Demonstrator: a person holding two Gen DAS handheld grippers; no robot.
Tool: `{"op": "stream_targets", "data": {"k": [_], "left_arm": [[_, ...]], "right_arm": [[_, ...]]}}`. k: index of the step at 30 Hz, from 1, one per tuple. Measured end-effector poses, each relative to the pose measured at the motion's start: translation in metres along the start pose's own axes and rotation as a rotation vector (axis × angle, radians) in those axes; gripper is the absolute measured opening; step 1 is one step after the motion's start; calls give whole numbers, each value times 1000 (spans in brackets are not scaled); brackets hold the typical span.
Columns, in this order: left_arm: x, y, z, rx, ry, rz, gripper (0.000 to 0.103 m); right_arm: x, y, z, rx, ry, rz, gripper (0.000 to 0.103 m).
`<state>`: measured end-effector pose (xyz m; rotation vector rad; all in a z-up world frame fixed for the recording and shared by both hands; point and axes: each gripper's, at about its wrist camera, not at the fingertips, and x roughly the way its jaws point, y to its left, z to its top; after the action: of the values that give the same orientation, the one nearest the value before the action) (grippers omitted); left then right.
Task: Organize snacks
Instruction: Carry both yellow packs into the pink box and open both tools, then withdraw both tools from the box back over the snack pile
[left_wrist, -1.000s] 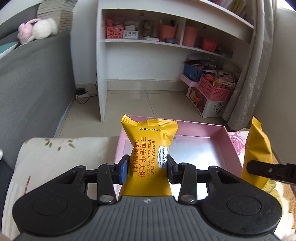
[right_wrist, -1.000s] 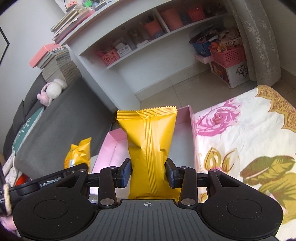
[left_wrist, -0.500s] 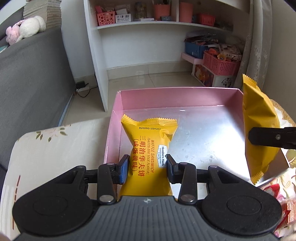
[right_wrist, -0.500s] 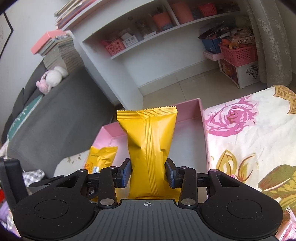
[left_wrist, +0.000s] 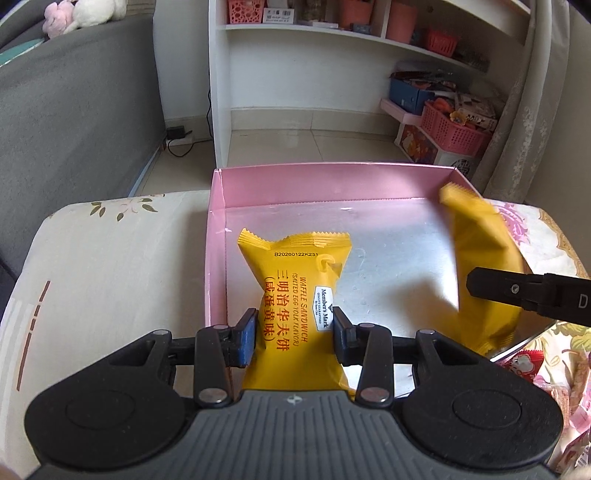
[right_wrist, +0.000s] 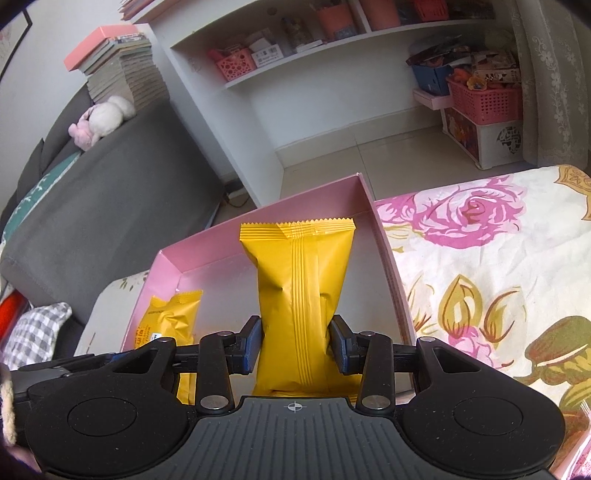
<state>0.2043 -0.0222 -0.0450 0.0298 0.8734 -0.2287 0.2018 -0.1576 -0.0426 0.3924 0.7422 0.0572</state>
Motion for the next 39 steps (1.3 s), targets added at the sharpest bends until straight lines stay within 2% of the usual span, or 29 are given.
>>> {"op": "stream_targets", "data": {"k": [2,4,7,10,15,19,28,35,39], "left_arm": [[-1,-1,-1,0,-29,-6,41],[-6,-3,-1,10,-57,-11,50],[-15,-7,1,24,-76,-25,55],[-24,-7,2,24,-85,-35,67],[-41,-7,2,11,-98,-52,77],[-55,-7,-6,19,-107,-59,87],[-82,1,-27,19,-96,-73,100],[-95,10,-54,18,-81,-97,103],[-97,12,-72,53,-77,-115,103]], "right_arm": [[-4,2,3,5,-5,11,41],[-9,3,4,6,-13,24,51],[-18,7,7,-4,-23,18,64],[-27,7,9,-1,-27,11,72],[-50,7,9,16,-34,8,83],[-65,11,7,12,-30,-2,88],[-92,22,-11,-10,0,-25,94],[-110,24,-38,-36,11,-24,95],[-117,26,-55,-80,0,-27,95]]}}
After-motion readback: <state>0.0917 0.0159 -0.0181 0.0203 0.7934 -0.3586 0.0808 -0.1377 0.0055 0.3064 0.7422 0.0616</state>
